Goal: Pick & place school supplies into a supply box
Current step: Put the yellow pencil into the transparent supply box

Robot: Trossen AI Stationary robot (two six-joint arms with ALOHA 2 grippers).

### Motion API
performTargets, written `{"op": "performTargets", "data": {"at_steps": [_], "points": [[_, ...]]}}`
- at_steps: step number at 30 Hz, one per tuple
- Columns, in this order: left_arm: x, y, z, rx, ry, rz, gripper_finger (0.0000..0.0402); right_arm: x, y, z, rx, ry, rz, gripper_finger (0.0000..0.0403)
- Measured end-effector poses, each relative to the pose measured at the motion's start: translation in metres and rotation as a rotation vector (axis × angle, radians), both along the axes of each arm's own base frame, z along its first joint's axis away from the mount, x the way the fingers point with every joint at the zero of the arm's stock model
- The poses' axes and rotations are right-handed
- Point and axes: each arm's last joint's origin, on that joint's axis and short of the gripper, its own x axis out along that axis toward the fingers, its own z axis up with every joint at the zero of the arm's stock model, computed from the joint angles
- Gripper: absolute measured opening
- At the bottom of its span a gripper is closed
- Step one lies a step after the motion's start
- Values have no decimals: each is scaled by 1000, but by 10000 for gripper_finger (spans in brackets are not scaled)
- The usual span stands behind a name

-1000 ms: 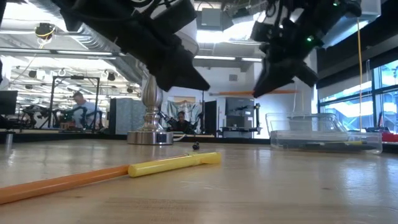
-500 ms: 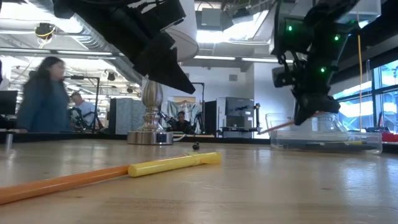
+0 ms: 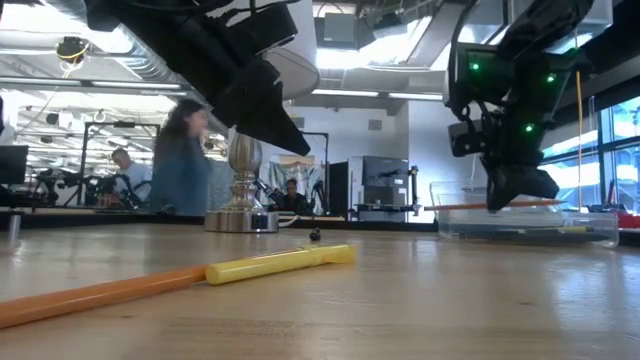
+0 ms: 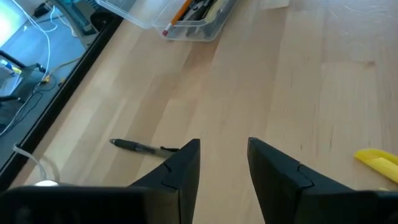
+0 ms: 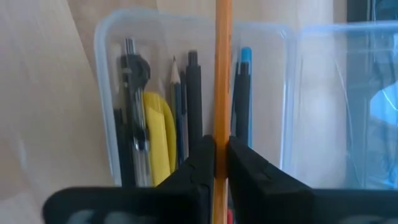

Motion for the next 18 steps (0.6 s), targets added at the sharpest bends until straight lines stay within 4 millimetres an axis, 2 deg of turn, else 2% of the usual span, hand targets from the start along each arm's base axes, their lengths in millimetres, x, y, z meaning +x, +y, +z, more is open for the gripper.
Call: {"op": "performTargets", "data": {"at_steps": [11, 18], "points": [[0, 0, 0, 1, 2, 1, 127, -16, 1, 24, 24, -72, -19, 33], [-1, 0, -1, 3, 15, 1, 127, -19, 3, 28, 65, -112, -2, 41]]}}
